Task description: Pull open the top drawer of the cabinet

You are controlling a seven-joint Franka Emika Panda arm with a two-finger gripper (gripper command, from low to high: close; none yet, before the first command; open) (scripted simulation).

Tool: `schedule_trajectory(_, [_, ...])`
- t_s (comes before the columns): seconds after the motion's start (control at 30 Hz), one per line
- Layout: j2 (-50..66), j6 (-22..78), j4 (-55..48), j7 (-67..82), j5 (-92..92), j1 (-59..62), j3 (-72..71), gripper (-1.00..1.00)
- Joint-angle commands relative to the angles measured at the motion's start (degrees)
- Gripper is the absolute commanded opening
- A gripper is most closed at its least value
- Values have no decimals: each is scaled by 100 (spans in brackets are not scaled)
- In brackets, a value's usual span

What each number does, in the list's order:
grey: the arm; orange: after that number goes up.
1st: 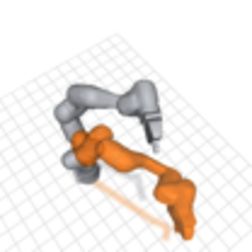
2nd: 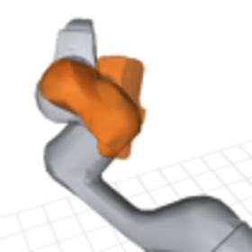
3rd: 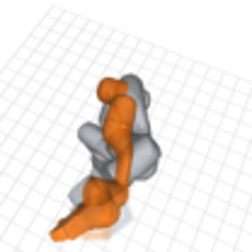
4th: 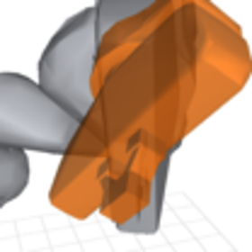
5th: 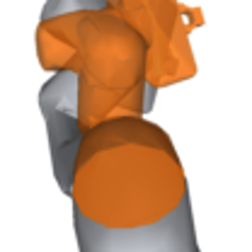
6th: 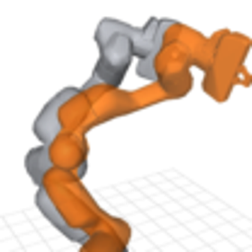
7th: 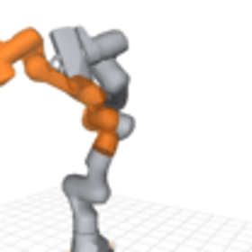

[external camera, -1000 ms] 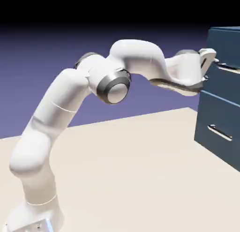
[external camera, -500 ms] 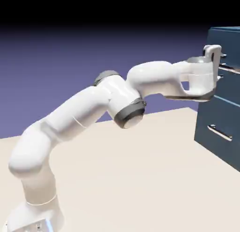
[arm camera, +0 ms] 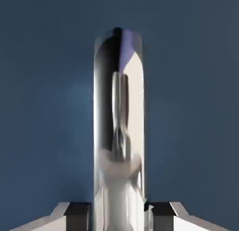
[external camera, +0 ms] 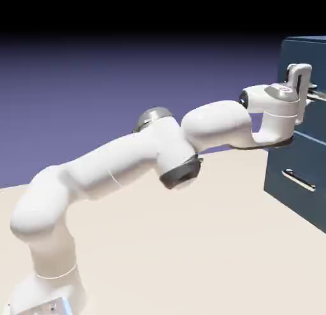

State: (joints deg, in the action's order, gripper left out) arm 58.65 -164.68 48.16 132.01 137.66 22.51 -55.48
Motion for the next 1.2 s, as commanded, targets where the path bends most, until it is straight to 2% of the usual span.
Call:
schedule_trajectory(0.0, [-107,58,208,-180,117,103,-21,-100])
schedule_trajectory(0.5, [-1814,911,3322,-2301,1219,1846,-714,-100])
schedule_trajectory(0.8, [-3170,1206,5173,-3627,1509,3395,-1654,-100])
schedule_trajectory(1.17, [-4301,1181,6379,-4831,1710,5678,-3547,-100])
